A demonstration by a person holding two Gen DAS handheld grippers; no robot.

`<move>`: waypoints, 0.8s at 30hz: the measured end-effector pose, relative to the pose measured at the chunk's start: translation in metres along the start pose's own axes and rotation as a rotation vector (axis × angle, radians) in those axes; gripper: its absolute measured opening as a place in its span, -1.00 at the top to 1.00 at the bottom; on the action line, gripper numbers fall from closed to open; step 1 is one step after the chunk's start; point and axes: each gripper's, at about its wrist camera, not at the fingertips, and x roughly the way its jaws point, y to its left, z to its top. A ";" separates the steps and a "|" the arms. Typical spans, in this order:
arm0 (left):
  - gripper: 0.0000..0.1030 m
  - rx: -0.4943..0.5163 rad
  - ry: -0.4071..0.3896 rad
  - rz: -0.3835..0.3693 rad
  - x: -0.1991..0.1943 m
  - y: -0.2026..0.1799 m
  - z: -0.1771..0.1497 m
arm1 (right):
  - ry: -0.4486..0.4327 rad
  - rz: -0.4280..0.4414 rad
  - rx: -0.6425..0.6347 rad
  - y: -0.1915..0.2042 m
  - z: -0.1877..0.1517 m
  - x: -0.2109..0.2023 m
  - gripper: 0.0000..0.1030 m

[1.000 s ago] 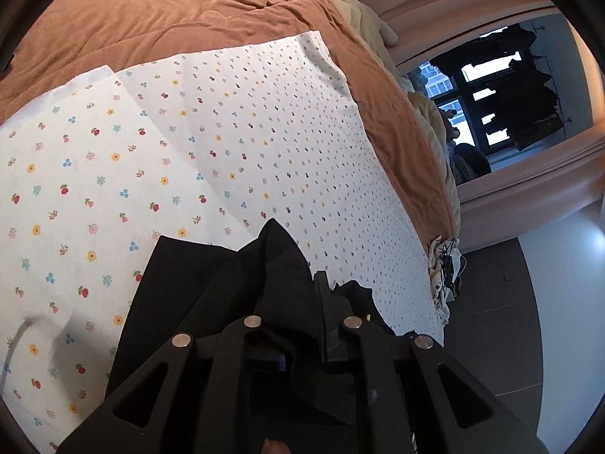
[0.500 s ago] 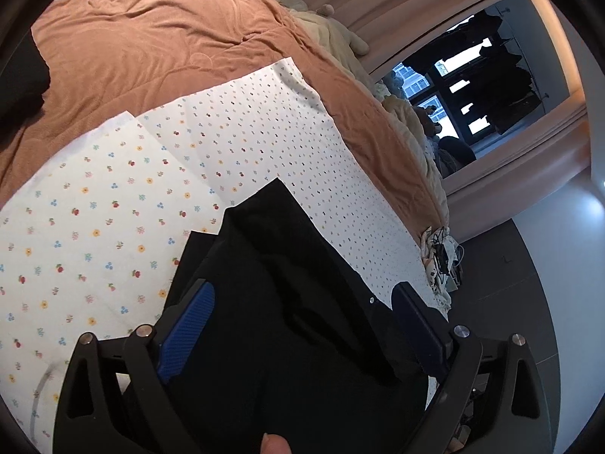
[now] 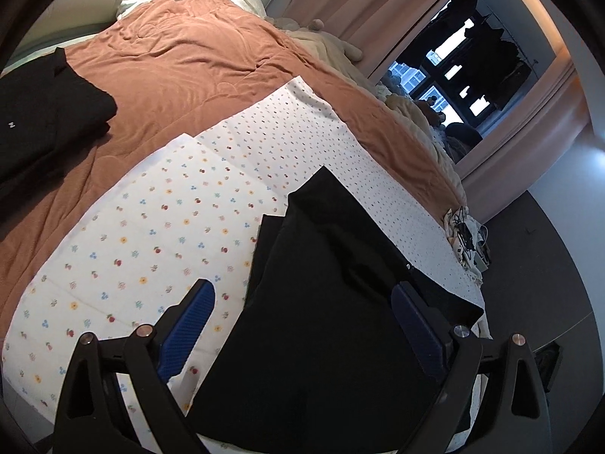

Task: Fold large clothes

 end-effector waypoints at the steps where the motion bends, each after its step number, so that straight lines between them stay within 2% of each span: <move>1: -0.87 0.005 -0.003 0.002 -0.003 0.001 -0.002 | 0.011 0.001 -0.017 0.006 -0.005 0.000 -0.53; 8: -0.87 0.012 -0.024 0.009 -0.034 0.013 -0.018 | 0.078 0.040 -0.106 0.044 -0.041 -0.002 -0.53; 10: -0.87 0.020 -0.004 0.003 -0.044 0.011 -0.018 | 0.084 0.020 -0.127 0.050 -0.049 -0.002 -0.53; 17: -0.87 0.069 -0.014 0.012 -0.090 0.012 -0.027 | 0.149 -0.056 -0.205 0.077 -0.070 0.017 -0.53; 21: -0.87 0.052 -0.002 0.064 -0.089 0.033 -0.043 | 0.188 -0.105 -0.240 0.089 -0.077 0.040 -0.53; 24: -0.87 0.009 0.034 0.063 -0.074 0.053 -0.057 | 0.186 -0.161 -0.249 0.090 -0.069 0.060 -0.53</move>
